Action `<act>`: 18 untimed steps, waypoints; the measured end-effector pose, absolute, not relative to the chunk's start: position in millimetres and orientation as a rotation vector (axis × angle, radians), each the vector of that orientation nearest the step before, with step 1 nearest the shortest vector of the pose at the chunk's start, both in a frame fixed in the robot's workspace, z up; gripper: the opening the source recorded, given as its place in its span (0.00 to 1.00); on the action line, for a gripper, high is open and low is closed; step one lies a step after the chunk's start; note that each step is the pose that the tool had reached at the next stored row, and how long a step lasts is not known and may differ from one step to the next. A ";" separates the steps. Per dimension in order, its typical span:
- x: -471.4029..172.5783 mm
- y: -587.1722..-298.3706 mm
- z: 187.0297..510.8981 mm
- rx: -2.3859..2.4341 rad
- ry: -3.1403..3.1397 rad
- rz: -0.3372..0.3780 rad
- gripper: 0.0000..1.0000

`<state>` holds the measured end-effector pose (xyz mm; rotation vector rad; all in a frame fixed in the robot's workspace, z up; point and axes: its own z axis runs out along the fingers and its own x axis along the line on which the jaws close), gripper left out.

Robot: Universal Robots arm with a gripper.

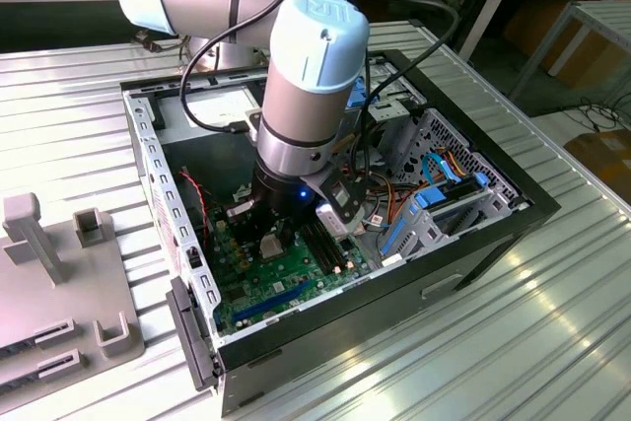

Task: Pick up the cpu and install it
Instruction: 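Place the cpu into insertion slot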

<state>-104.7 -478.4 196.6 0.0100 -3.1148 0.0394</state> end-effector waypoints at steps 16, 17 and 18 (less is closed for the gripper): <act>-105.1 -478.4 197.9 0.010 -3.113 0.038 0.55; -105.1 -478.3 198.5 0.010 -3.112 0.036 0.55; -105.1 -478.4 199.9 0.010 -3.110 0.036 0.55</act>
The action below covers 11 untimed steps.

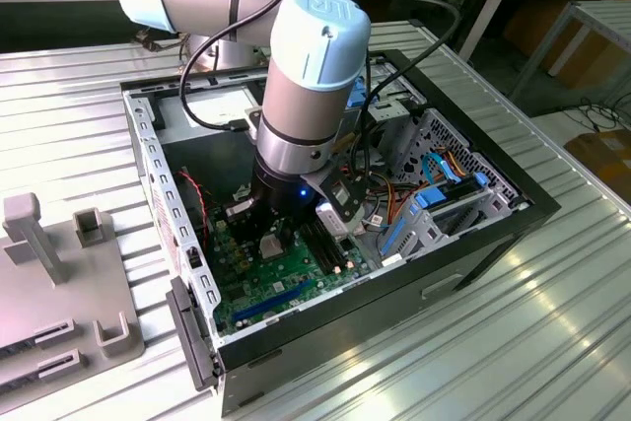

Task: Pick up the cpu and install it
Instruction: 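Place the cpu into insertion slot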

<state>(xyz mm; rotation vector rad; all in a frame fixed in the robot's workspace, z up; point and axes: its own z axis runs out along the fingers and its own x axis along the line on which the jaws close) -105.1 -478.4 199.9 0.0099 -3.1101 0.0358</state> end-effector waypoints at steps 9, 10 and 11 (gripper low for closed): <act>-105.1 -478.4 201.2 0.010 -3.104 0.036 0.55; -105.1 -478.4 201.2 0.010 -3.104 0.036 0.55; -105.1 -478.4 201.2 0.010 -3.104 0.036 0.55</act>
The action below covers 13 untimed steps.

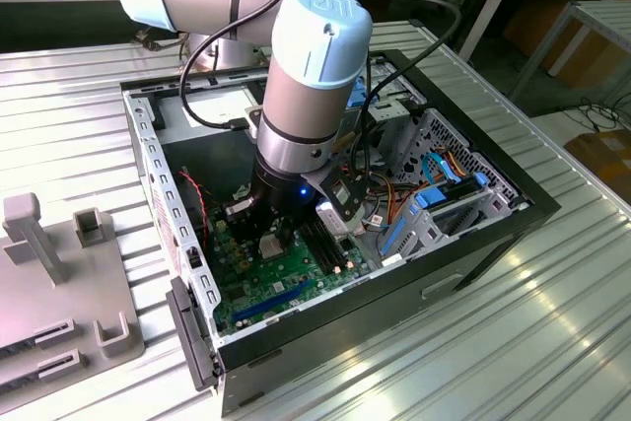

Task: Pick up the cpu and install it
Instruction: 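Place the cpu into insertion slot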

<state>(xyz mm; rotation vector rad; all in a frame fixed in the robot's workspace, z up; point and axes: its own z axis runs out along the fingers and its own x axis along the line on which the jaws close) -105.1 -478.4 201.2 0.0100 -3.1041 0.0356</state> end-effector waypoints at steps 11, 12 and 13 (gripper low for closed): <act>-104.5 -478.4 201.2 0.010 -3.104 0.036 0.41; -104.4 -478.4 201.2 0.010 -3.104 0.036 0.41; -104.3 -478.4 201.2 0.010 -3.104 0.036 0.41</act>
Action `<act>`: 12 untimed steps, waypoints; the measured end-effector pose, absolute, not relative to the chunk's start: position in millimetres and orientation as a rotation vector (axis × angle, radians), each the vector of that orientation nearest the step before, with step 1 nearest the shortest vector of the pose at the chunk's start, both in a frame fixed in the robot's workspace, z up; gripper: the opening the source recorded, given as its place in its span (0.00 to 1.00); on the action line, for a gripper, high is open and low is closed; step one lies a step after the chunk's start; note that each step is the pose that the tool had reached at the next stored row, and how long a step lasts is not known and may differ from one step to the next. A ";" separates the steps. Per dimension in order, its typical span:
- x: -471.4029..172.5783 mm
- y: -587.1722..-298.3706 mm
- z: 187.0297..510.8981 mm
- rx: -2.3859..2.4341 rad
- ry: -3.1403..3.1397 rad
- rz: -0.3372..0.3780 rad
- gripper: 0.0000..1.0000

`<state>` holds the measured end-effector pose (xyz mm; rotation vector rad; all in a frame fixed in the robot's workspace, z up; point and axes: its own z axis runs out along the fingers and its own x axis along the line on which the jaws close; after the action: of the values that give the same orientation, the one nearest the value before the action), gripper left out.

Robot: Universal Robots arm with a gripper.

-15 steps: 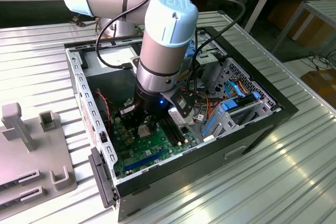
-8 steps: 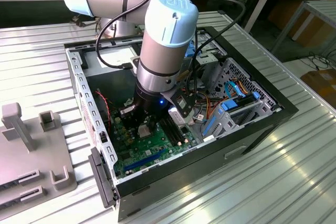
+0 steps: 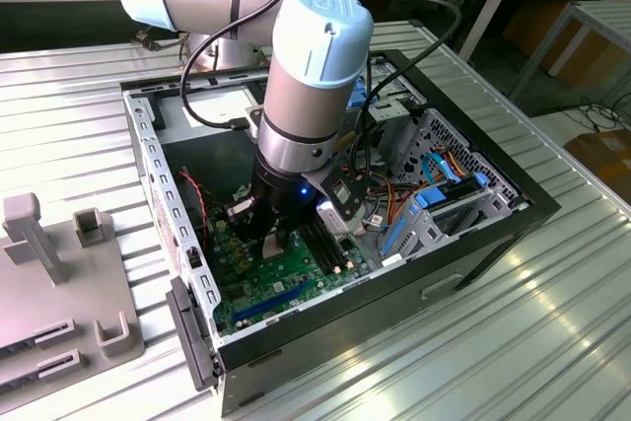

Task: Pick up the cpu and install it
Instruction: 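Place the cpu into insertion slot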

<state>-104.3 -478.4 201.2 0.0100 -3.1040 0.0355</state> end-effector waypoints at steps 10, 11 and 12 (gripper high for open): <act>-103.4 -478.4 203.2 0.010 -3.104 0.035 0.41; -103.4 -478.4 203.2 0.010 -3.104 0.035 0.41; -103.5 -478.4 203.2 0.010 -3.104 0.035 0.41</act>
<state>-103.5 -478.4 203.2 0.0102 -3.1041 0.0355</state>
